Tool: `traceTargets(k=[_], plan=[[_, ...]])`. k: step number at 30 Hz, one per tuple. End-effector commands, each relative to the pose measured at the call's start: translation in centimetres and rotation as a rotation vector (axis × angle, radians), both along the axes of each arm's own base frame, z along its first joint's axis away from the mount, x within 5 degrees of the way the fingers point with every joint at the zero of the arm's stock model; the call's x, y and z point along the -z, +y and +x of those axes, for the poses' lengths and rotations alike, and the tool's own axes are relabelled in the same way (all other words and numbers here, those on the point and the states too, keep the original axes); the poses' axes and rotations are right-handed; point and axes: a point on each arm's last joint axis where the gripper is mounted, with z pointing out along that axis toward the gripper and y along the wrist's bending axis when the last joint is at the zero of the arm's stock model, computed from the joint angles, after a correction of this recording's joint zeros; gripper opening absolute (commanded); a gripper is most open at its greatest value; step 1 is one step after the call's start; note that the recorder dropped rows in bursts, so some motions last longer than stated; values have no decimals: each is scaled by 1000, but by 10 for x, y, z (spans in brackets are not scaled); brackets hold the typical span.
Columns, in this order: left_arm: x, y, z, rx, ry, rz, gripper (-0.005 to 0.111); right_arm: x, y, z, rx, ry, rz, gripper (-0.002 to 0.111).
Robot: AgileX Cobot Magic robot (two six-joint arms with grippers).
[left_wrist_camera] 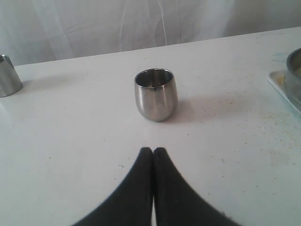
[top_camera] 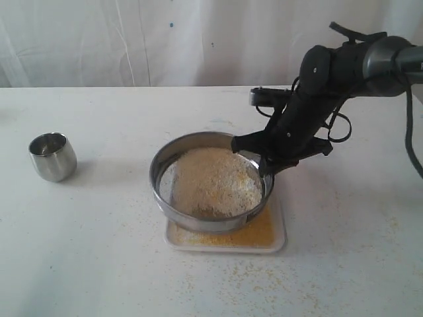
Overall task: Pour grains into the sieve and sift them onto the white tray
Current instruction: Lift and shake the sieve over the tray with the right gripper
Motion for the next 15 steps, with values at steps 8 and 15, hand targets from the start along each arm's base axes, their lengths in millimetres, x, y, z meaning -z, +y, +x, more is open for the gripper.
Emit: traceTargets(k=[8,15], plan=[[0,0,0,0,-7,-7,0,-5,0,4,21,-75,29,0],[0,0,0,0,-7,-7,0,3,0,-17,-45,109,6,0]])
